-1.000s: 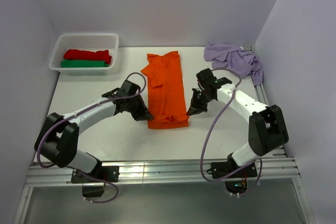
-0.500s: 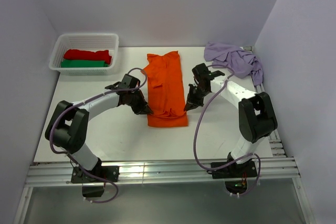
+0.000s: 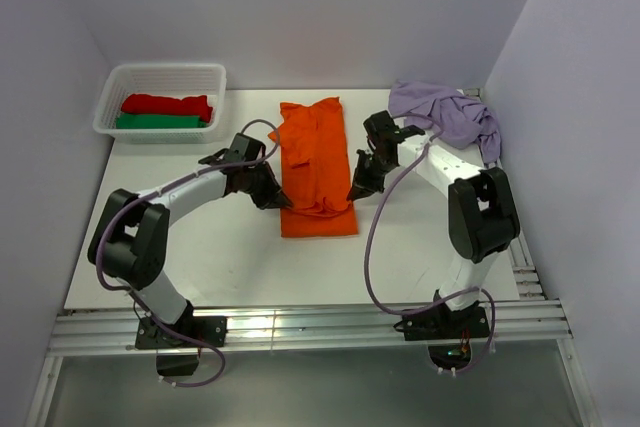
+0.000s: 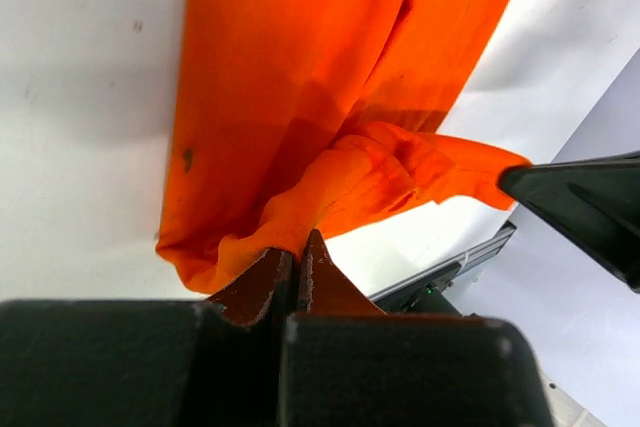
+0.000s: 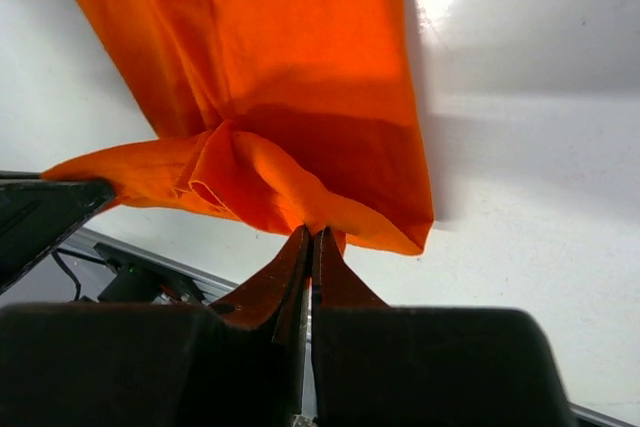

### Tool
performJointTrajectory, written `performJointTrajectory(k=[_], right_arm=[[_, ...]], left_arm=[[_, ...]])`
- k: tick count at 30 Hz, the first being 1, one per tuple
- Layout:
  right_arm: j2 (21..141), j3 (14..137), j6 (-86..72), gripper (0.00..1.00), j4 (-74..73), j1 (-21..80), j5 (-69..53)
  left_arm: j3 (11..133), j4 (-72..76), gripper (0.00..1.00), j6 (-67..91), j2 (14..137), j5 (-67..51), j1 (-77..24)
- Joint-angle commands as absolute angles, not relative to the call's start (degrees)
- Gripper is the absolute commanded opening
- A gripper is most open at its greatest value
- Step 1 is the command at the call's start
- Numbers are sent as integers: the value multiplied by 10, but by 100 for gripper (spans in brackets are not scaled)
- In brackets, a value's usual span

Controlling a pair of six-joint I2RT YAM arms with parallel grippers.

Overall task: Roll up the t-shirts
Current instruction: Fold the tshirt

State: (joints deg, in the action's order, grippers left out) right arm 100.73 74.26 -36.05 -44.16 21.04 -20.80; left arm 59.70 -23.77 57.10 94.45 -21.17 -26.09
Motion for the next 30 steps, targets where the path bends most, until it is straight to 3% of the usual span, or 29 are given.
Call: performJointTrajectory(k=[1, 4, 5, 6, 8, 11, 13, 20, 30], right_arm=[[1024, 767, -355, 4, -435, 202, -206], [1038, 780, -361, 7, -425, 200, -203], [1046, 784, -363, 9, -425, 199, -203], [1049, 787, -365, 25, -423, 199, -200], [1046, 791, -371, 29, -413, 198, -194], [1025, 769, -389, 45, -383, 189, -191], [995, 741, -395, 55, -352, 184, -196], [892, 629, -391, 53, -284, 176, -216], [869, 491, -375, 56, -199, 177, -272]], left_arm=[[626, -216, 0, 548, 961, -214, -257], [629, -207, 5, 545, 975, -210, -251], [631, -207, 14, 545, 978, -209, -250], [635, -206, 25, 544, 982, -208, -245], [640, -204, 44, 542, 990, -205, -243], [648, -197, 57, 543, 988, -201, -236], [652, -194, 61, 547, 980, -203, -224], [643, -171, 64, 528, 919, -207, -209], [465, -122, 63, 504, 863, -232, -251]])
